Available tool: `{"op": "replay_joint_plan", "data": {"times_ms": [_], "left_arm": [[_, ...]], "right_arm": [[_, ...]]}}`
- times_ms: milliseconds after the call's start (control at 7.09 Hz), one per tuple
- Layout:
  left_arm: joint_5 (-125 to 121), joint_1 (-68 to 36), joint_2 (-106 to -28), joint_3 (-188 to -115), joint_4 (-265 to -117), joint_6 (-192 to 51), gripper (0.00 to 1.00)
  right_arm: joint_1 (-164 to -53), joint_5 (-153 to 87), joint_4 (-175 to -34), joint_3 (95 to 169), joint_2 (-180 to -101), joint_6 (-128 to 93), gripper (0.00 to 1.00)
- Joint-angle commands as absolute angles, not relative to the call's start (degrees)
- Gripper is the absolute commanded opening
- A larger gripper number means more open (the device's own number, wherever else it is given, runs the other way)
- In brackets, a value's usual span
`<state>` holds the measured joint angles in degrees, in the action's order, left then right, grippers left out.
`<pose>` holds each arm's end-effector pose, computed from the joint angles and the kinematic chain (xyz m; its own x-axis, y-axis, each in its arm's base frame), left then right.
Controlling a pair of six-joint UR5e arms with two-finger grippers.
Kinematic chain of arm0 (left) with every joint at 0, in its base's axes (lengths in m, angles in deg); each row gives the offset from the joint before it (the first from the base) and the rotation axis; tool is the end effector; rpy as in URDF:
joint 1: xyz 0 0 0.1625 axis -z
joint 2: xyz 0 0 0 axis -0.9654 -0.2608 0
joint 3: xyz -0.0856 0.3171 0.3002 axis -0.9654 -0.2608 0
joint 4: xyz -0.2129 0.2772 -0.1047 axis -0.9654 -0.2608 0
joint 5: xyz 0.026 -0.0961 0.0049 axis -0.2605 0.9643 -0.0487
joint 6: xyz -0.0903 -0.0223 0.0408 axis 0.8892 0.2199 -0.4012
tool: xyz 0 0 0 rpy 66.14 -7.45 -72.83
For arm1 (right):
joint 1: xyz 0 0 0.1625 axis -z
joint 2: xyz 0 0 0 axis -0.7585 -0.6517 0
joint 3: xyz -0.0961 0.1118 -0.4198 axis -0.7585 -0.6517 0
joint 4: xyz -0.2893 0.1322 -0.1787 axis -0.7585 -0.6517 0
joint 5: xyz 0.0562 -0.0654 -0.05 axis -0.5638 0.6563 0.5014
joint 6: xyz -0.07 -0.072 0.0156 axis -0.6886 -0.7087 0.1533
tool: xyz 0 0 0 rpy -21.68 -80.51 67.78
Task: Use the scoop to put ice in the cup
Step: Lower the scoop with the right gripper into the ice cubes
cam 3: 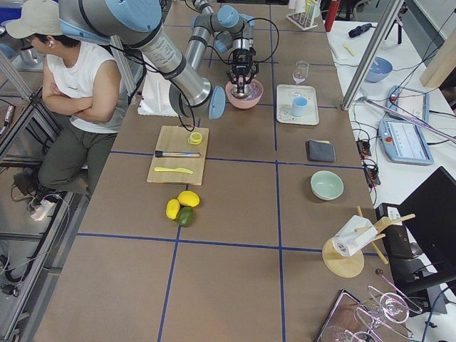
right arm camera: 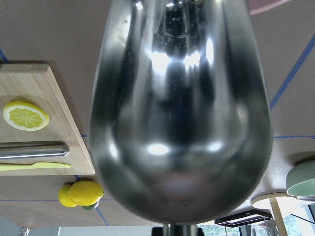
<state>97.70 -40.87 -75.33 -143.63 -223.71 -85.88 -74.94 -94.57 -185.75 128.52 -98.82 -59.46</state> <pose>0.4750 -0.4173 0.3517 0.0502 0.9959 -0.0749 -0.1465 0.0815 0.9859 -0.5177 -0.4070 0.1855 -0.0051 -0.9991 -0.0421 0.9904 0.0008 -0.1385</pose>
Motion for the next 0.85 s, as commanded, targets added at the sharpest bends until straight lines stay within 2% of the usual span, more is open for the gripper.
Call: {"op": "replay_joint_plan", "data": {"times_ms": [0,705], "left_arm": [[97.78,-40.87,-75.34,-143.71,-223.8,-85.88,1.0],[97.78,-40.96,-75.25,-143.71,-223.8,-85.88,1.0]], "right_arm": [[-74.65,-94.4,-185.48,127.84,-98.68,-59.34,0.0],[-74.64,-94.23,-181.8,125.48,-97.64,-59.08,0.0]]}}
